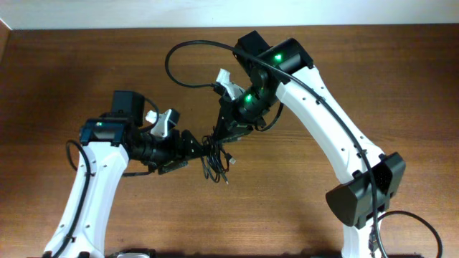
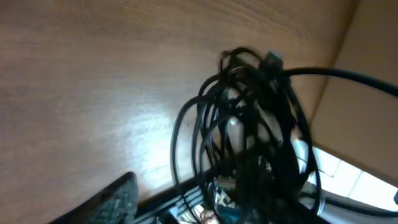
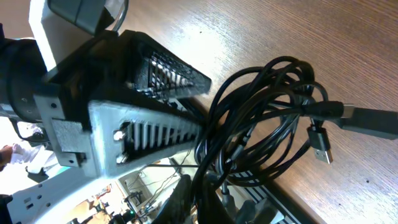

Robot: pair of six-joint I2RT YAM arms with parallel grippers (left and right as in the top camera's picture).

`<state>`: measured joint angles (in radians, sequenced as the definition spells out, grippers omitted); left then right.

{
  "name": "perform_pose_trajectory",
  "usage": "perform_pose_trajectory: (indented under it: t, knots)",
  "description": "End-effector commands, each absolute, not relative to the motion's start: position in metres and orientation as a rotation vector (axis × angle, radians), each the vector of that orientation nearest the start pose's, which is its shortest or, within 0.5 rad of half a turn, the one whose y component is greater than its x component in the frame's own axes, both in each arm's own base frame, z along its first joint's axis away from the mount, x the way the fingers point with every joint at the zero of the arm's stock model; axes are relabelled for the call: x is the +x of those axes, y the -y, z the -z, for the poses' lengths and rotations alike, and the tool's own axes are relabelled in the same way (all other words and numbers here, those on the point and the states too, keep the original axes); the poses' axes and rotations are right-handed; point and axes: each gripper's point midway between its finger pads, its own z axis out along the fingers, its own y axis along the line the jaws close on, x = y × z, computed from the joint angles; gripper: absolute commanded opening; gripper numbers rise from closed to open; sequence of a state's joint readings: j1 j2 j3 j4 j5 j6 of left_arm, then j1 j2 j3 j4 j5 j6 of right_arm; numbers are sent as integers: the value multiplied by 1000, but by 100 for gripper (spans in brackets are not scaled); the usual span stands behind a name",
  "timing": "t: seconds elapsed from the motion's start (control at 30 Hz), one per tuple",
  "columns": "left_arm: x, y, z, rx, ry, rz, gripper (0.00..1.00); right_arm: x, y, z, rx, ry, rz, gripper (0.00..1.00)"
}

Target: Untangle cables

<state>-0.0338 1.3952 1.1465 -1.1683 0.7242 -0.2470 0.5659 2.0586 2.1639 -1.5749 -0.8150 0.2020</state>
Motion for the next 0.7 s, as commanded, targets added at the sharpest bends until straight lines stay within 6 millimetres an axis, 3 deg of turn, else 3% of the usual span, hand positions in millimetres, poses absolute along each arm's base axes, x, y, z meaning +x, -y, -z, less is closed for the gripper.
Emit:
perform_pose_trajectory:
  t: [0.0, 0.07, 0.1, 0.17, 0.27, 0.43, 0.5, 0.53, 0.67]
  knots:
    - [255, 127, -172, -182, -2877, 1103, 40, 256, -319, -278, -692, -2918, -1371, 4]
    - [255, 128, -172, -269, -2890, 1114, 34, 252, -318, -283, -701, -2908, -1372, 4]
    - [255, 128, -172, -290, -2894, 1117, 25, 249, -318, -287, -712, -2897, -1373, 4]
    - [253, 132, -172, -265, -2901, 1120, 13, 243, -319, -293, -738, -2877, -1371, 4]
    - [250, 136, -169, -234, -2919, 1092, 4, 241, -317, -299, -743, -2860, -1371, 4]
    - [252, 124, -160, -290, -2950, 962, 25, 230, -310, -317, -756, -2819, -1385, 4]
    - [254, 116, -155, -396, -2967, 885, 39, 226, -301, -341, -776, -2710, -1378, 4]
    - [254, 116, -155, -396, -2968, 886, 43, 223, -297, -351, -780, -2672, -1378, 4]
    - [254, 116, -155, -429, -2969, 888, 73, 208, -279, -399, -812, -2455, -1369, 4]
